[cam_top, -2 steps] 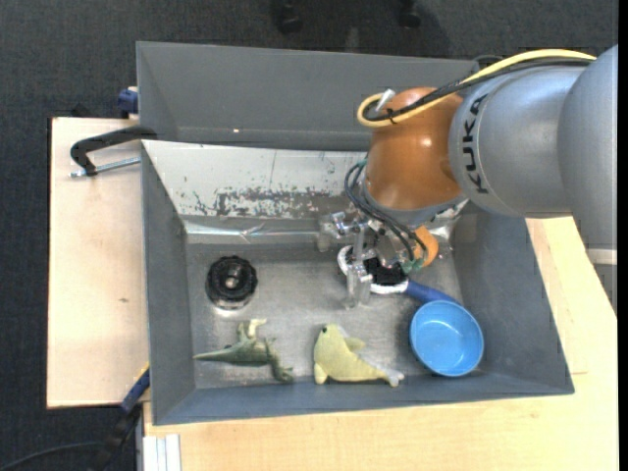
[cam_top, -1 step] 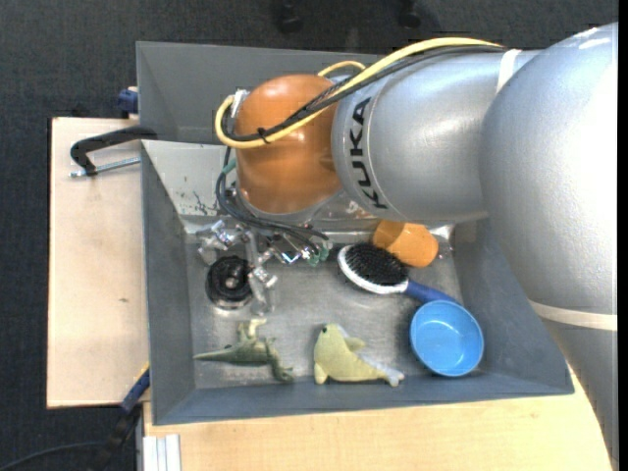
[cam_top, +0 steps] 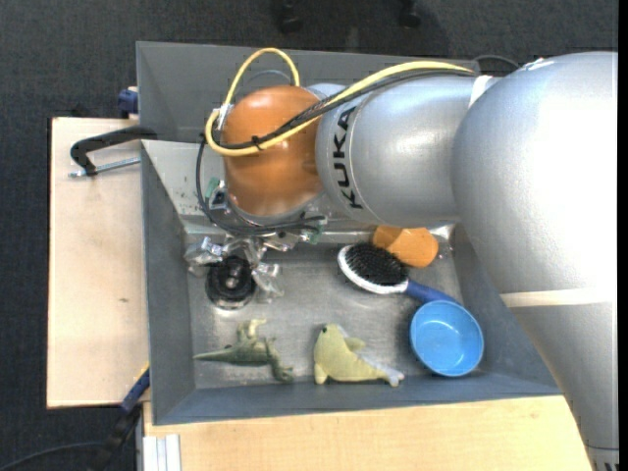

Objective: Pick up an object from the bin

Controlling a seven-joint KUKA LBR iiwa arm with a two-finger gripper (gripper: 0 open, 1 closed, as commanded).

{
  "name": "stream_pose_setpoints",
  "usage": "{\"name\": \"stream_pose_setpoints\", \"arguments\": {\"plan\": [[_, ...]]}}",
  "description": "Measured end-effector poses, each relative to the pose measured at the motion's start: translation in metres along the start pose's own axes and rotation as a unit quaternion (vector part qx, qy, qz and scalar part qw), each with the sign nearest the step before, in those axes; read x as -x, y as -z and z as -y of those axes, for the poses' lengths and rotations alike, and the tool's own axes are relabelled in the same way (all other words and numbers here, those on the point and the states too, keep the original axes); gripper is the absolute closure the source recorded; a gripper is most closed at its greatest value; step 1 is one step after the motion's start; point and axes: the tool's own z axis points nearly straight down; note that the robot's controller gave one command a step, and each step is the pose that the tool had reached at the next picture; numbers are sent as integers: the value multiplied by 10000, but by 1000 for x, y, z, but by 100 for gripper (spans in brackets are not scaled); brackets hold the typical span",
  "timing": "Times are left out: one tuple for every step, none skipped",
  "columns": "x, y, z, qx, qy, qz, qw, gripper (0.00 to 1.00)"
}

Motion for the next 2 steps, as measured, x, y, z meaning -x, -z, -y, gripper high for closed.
{"name": "stream_pose_setpoints", "arguments": {"plan": [[1,3,1,-8,-7,12,10000,100],[-4,178,-11,-44,1271,32,9919,100]]}}
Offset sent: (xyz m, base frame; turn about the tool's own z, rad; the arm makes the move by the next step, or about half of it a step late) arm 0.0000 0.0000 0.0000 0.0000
